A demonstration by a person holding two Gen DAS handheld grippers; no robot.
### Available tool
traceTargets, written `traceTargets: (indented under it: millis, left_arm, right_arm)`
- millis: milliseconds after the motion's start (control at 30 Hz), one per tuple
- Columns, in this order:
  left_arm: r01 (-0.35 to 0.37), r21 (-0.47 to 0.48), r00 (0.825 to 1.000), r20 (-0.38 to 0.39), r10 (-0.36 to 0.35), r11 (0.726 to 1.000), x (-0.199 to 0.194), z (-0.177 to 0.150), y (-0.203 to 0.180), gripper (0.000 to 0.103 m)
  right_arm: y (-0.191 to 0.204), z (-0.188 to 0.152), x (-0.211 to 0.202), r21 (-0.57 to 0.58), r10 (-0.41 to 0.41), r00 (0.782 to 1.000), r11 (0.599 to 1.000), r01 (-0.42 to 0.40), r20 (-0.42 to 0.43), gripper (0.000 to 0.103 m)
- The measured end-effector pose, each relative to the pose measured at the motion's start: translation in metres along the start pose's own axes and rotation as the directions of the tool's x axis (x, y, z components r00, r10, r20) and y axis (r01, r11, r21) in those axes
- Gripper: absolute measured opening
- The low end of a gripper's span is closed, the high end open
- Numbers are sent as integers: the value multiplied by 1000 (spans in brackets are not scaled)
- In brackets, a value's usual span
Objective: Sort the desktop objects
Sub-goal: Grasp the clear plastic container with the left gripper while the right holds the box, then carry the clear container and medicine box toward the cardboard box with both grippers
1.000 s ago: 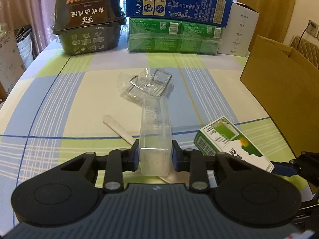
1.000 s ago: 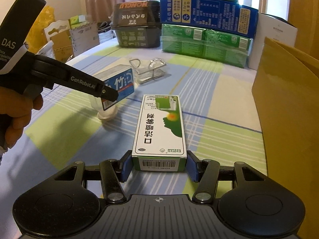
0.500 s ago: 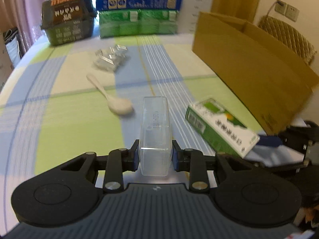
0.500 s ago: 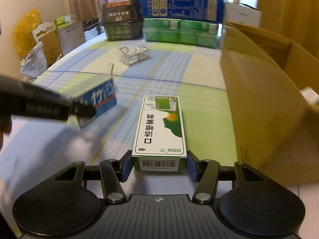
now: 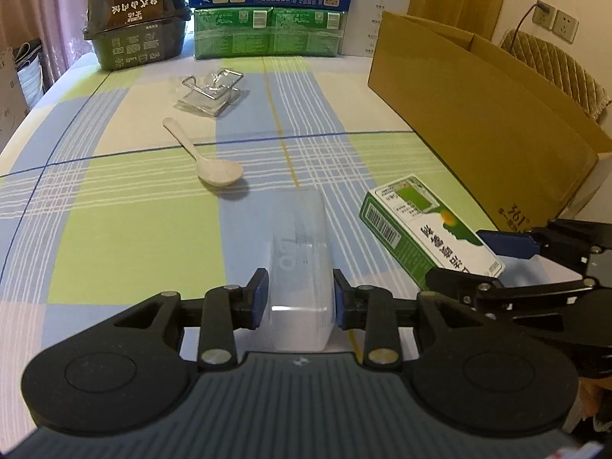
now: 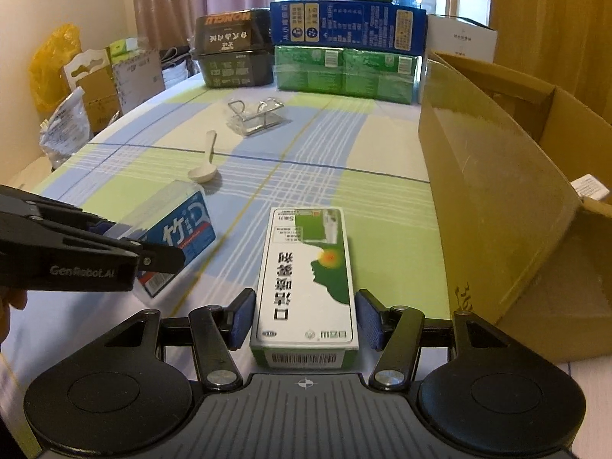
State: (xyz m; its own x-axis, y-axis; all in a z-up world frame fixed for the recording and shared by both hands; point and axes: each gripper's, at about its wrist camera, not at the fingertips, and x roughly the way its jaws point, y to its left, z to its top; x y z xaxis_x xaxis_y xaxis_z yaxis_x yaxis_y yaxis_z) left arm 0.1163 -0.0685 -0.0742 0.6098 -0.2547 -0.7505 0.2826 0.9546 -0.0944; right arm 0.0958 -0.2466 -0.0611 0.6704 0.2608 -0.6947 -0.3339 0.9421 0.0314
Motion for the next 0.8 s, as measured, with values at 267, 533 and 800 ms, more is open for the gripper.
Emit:
traceTargets:
  millis: [267,533,800]
  left_arm:
    - [-3,2,1000,-6,3,1000,7,4,-2,30]
    - [-8,9,1000,-3,8,1000,10,7,-3,30]
    - [-10,8,1000,-6,10,1000,12,7,-3,30]
  right_arm:
    - [-1,4,9,2,7,1000,1000,-7,-16,55]
    - [-2,9,21,2,3,999,1000,-3,-46,55]
    - [-3,12,28,10,2,998,1000,-2,-59,55]
